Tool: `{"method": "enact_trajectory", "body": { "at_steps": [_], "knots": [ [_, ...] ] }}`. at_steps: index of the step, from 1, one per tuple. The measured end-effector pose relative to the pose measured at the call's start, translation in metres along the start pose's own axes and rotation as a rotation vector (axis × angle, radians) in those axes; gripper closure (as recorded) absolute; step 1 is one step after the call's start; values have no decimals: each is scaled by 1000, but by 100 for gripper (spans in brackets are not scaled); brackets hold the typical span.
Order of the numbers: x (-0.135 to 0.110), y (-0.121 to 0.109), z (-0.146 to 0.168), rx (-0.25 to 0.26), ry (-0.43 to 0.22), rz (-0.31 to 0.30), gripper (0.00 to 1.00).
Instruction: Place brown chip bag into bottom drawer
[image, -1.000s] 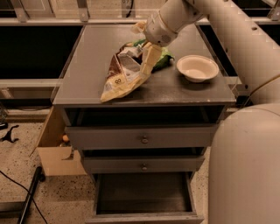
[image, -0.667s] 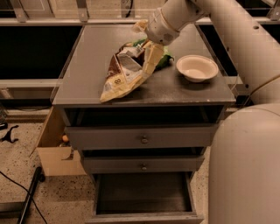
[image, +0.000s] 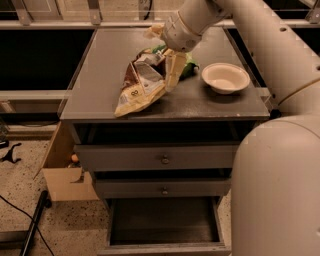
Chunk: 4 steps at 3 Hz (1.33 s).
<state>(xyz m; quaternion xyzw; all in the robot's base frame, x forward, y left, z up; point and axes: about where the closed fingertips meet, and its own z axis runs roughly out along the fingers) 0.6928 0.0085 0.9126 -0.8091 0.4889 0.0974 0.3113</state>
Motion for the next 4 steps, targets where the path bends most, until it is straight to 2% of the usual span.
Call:
{"method": "enact_trajectory", "body": {
  "at_steps": [1,2,3,4],
  "knots": [
    [-1,1,-2,-15,13,-74,0],
    [-6,5,2,-42,-64,-242,0],
    [-8,5,5,-49,-150,-372,0],
    [-9,-1,7,-30,-150,-385,0]
  ]
}}
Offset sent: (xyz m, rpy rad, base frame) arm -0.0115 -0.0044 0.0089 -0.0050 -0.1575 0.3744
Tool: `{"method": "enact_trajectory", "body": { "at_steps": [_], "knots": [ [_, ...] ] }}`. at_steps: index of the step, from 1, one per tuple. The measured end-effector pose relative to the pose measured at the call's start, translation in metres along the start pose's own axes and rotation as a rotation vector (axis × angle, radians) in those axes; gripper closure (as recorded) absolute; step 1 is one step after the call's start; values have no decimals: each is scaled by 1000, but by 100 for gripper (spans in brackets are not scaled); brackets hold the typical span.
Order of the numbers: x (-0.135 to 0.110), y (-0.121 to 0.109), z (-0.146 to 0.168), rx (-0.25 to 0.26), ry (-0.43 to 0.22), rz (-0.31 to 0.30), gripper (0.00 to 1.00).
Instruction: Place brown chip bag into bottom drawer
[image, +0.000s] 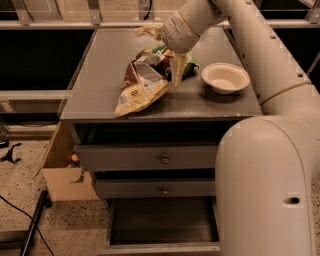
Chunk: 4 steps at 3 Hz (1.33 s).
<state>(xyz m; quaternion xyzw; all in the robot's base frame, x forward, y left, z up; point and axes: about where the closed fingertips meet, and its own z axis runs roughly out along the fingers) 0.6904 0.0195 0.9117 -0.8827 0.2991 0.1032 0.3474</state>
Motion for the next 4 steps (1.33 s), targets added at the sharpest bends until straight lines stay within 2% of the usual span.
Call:
{"method": "enact_trajectory", "body": {
  "at_steps": [1,2,3,4],
  "knots": [
    [1,-4,-1,15,37,-49,0],
    [-1,0,-1,28,85,-167,0],
    [-3,8,0,17,106,-238,0],
    [0,12,8,1,125,-338,0]
  ]
}}
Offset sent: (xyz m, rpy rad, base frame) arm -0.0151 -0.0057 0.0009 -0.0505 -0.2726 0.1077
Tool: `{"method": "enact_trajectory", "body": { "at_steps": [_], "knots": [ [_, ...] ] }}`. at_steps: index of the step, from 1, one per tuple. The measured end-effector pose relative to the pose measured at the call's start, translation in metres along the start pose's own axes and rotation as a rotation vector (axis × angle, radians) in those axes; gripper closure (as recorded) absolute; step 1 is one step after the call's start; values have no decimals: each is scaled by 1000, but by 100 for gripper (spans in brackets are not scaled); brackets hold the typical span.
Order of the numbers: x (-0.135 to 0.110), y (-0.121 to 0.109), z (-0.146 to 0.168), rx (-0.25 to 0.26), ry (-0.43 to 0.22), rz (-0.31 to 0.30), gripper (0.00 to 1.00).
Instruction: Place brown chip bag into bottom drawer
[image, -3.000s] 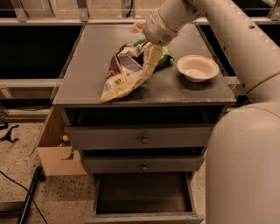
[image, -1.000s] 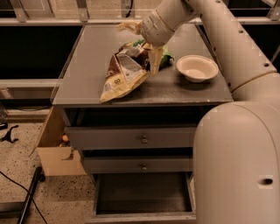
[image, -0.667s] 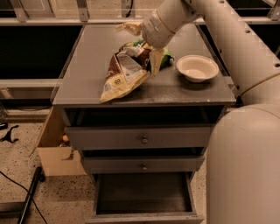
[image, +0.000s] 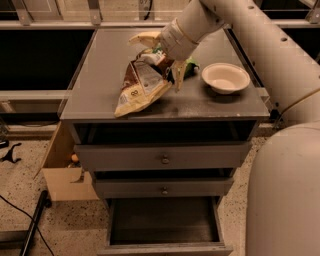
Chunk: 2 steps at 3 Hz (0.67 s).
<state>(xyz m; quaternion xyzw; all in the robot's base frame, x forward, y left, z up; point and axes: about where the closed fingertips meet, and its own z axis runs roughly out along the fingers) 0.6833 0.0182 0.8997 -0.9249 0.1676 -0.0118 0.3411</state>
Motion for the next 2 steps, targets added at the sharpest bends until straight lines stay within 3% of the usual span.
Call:
{"method": "enact_trajectory", "body": {
  "at_steps": [2],
  "knots": [
    [15,-9,4,29,54,-127,0]
  ]
}}
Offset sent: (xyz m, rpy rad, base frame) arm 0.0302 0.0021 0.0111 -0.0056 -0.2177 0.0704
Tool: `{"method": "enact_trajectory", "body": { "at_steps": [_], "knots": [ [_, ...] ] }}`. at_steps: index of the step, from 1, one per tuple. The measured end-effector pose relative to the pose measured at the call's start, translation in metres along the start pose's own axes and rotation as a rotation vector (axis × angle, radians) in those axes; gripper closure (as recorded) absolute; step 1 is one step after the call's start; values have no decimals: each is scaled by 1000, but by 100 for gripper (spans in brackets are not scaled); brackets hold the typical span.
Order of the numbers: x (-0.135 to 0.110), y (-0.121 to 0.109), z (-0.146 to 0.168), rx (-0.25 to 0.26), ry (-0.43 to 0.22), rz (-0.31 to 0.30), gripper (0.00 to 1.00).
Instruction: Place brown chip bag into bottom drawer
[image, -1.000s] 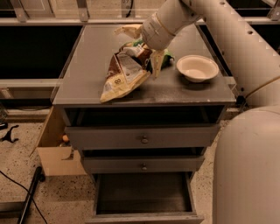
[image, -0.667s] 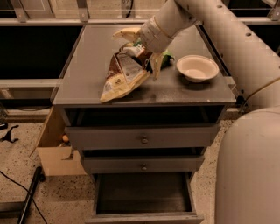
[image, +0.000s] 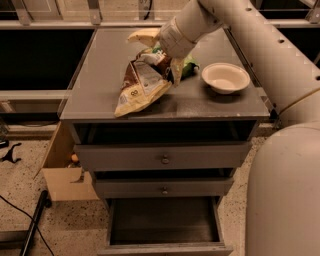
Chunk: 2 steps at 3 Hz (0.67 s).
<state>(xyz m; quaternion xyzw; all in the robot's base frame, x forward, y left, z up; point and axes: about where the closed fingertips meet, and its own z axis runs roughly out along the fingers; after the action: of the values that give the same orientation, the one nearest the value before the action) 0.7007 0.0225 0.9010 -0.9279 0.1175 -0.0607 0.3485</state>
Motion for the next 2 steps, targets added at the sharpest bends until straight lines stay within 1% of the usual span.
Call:
{"method": "enact_trajectory", "body": {
  "at_steps": [1,2],
  "knots": [
    [10,-7,5,16,31,-11,0],
    [22,-8,18,-19,49,32,0]
  ]
}}
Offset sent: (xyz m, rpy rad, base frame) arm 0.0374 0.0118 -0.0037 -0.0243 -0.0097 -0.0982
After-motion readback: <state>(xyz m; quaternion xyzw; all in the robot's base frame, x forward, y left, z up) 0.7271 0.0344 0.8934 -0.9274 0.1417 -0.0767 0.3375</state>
